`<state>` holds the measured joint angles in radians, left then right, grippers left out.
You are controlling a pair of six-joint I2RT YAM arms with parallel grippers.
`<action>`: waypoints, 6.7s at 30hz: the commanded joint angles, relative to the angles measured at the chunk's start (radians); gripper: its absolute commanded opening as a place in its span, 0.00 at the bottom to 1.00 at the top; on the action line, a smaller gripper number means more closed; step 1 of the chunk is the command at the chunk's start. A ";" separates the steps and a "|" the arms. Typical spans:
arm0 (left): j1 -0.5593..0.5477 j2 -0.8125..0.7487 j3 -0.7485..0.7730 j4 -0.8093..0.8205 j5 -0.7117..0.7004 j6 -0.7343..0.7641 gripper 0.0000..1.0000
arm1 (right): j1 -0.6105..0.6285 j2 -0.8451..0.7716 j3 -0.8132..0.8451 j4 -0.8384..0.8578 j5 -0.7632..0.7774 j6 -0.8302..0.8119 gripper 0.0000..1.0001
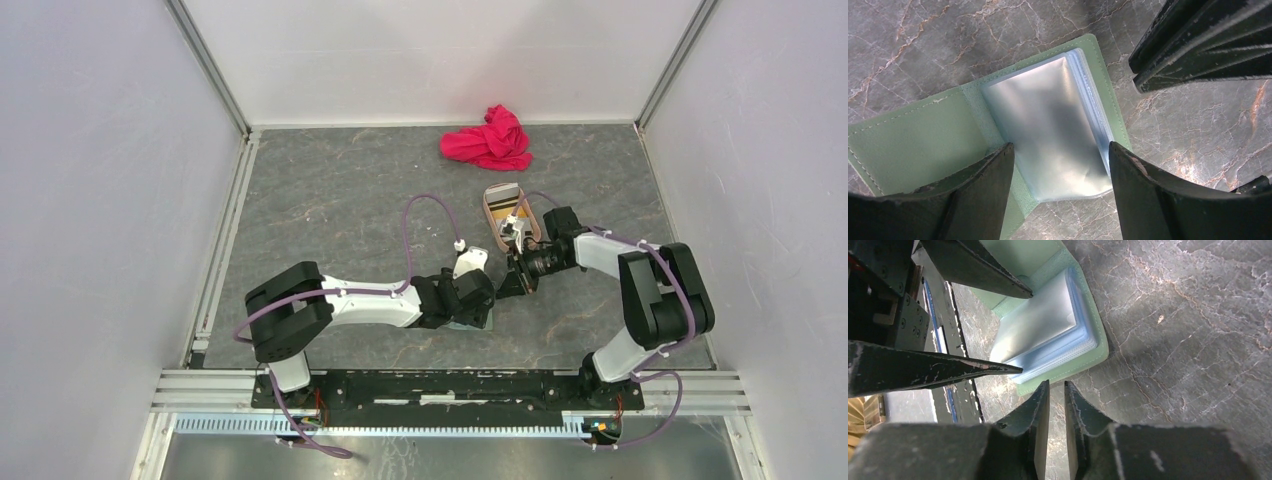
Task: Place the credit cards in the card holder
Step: Open the card holder at the center of the board.
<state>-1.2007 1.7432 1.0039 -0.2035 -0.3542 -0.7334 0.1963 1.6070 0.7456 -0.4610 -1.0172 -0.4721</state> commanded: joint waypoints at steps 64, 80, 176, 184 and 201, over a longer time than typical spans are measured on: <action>0.194 -0.305 -0.354 0.227 0.171 -0.208 0.60 | 0.099 0.096 0.027 0.055 0.056 0.060 0.03; 0.264 -0.800 -0.523 0.351 0.183 -0.098 0.63 | 0.100 -0.036 0.028 0.011 -0.030 -0.064 0.19; -0.026 0.090 0.131 -0.141 -0.106 -0.034 0.72 | 0.088 0.096 0.047 0.016 0.040 0.016 0.15; -0.026 0.061 0.106 -0.127 -0.102 -0.038 0.69 | 0.088 0.096 0.047 0.015 0.040 0.015 0.15; 0.040 -0.031 -0.044 0.017 0.017 -0.058 0.59 | 0.089 0.098 0.049 0.012 0.045 0.012 0.15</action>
<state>-1.1728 1.7443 0.9890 -0.2066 -0.3546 -0.7551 0.2852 1.6978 0.7628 -0.4435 -0.9779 -0.4576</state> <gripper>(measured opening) 0.606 0.148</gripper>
